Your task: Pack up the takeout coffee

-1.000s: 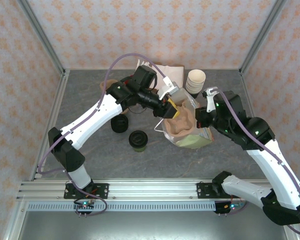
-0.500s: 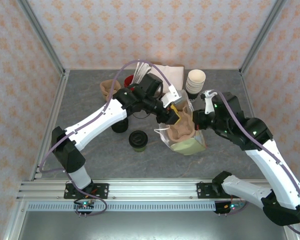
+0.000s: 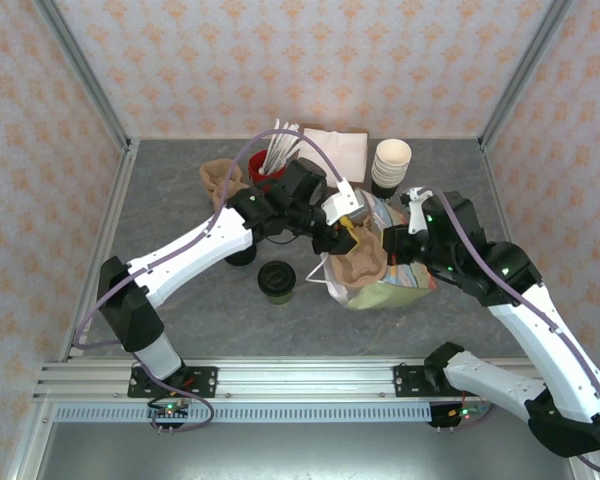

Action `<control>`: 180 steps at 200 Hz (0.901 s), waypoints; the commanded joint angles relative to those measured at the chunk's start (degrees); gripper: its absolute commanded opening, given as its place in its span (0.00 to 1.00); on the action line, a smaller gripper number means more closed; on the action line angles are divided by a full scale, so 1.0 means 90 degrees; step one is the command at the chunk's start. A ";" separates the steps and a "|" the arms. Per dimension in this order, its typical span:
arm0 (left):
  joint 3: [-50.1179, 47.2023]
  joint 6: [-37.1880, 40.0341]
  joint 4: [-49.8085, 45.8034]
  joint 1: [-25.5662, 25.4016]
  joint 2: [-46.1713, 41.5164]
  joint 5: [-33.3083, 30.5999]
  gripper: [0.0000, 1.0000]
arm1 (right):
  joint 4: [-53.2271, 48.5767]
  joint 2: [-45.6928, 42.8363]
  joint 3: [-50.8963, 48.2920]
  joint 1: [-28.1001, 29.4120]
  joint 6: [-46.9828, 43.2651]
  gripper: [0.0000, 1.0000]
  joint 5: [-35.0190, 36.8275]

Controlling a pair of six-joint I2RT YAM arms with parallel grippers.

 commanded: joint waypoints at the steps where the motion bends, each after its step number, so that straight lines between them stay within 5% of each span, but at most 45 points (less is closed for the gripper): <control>1: -0.0009 0.0254 0.0227 -0.0022 -0.0331 -0.0201 0.35 | 0.0200 -0.0131 -0.0034 0.0017 0.0099 0.00 -0.0078; 180: 0.0470 0.0477 -0.0693 0.0282 -0.0534 -0.0353 0.35 | 0.0579 -0.0217 -0.0374 -0.0050 0.0748 0.00 -0.0828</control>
